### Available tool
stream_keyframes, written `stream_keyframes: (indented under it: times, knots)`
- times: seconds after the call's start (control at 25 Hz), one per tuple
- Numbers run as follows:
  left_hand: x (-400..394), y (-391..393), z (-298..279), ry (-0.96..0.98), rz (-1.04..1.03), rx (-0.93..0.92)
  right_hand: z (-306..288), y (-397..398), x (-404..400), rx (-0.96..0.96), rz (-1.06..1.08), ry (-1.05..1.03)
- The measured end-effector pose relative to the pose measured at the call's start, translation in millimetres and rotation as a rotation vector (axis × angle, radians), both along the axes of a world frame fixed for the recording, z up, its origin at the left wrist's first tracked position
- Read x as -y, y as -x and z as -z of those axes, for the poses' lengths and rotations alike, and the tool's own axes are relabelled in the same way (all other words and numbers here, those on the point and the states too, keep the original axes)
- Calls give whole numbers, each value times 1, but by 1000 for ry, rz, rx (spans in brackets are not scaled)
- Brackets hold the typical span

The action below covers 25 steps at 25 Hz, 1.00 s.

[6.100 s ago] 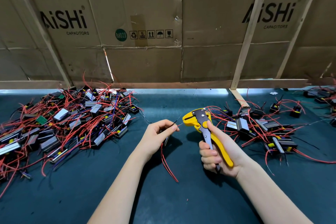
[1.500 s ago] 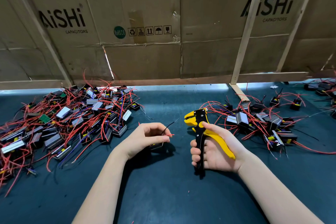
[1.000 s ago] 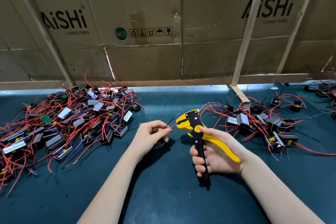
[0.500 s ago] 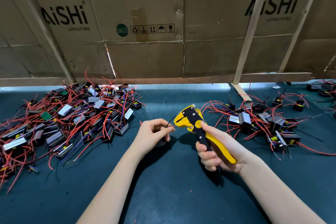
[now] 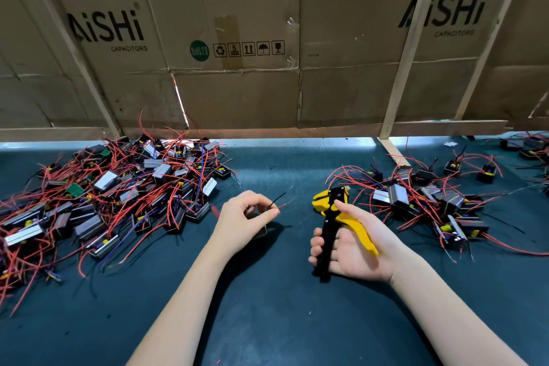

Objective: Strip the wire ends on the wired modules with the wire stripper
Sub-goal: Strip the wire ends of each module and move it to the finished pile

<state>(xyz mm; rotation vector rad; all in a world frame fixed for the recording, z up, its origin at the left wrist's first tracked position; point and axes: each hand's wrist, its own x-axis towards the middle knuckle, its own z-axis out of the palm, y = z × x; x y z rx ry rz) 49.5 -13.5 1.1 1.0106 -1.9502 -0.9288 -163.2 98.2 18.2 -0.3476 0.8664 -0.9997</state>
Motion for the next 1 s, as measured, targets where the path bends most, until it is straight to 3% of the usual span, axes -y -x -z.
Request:
stream_keyframes:
  times: [0.24,0.36,0.44,0.52,0.64,0.76,0.88,0.92,1.0]
  knots:
    - [-18,44,-44,394,-64,42,2,0,3,27,2,-16]
    - [-37,99,-82,321,175,-155,-1,0,1,92,35,-20]
    - [-50,122,-95,243,379,-148,-2,0,-1,150,60,-22]
    - [-51,122,-91,266,404,-78,-2,-1,-2,160,66,-19]
    - [-24,75,-75,474,120,20,-2,-2,-1,83,65,-7]
    - [15,8,-62,613,-417,195,-3,-3,-1,40,51,-13]
    - [42,-38,-54,338,-780,616,-4,-4,-2,36,53,-19]
    - [43,-43,-51,262,-803,782,-5,-4,-2,35,54,-19]
    - [41,-39,-44,299,-763,954,-6,-3,-3,23,56,-18]
